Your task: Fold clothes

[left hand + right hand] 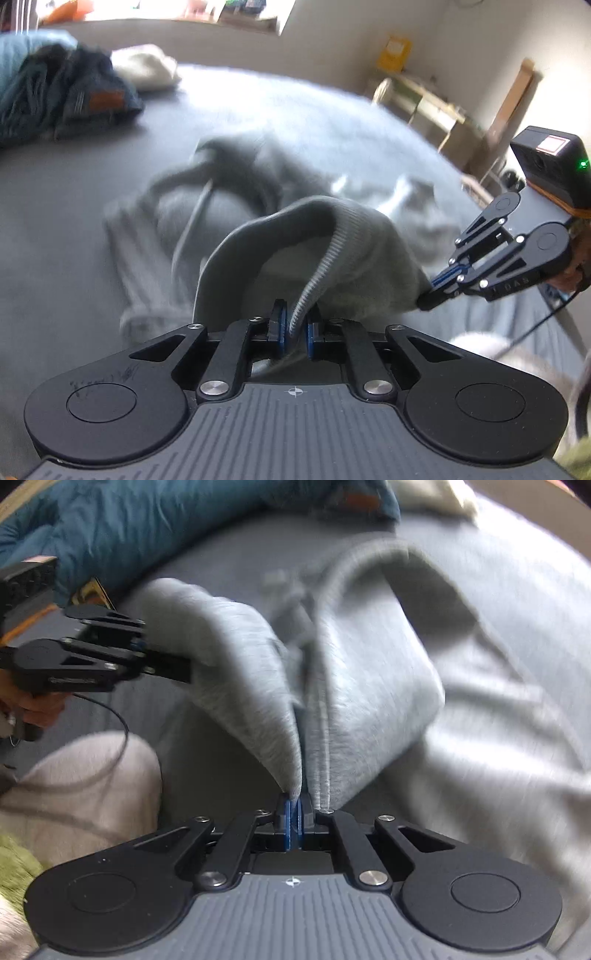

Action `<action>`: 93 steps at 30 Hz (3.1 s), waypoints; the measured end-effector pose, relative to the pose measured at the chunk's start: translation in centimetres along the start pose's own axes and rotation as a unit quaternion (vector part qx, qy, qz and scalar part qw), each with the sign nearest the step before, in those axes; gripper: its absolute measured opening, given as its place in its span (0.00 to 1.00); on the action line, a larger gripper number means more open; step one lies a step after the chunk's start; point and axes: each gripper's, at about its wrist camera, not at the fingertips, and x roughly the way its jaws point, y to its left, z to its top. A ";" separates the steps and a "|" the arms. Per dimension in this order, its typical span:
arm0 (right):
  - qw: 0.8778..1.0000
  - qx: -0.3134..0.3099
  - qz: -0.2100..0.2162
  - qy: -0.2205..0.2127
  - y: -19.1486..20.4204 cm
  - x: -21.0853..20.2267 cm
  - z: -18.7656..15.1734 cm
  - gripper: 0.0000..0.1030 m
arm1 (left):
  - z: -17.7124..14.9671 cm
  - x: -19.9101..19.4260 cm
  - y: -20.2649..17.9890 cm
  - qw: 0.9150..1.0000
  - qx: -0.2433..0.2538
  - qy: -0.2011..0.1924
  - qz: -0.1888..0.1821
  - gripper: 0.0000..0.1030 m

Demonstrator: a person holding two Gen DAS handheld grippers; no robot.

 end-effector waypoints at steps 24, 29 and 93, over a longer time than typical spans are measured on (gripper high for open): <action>0.955 -0.270 -0.067 -0.103 11.9 -2.0 1.5 0.64 | -4.7 -3.2 7.1 0.939 -0.339 -0.002 -0.068 0.55; 0.941 -0.313 -0.071 -0.110 13.9 0.6 1.5 0.27 | -5.0 -4.1 7.0 0.932 -0.351 -0.021 -0.088 0.60; 0.990 -0.131 0.048 -0.025 2.4 12.1 24.3 0.27 | -4.3 3.1 7.6 0.955 -0.256 0.144 -0.032 0.17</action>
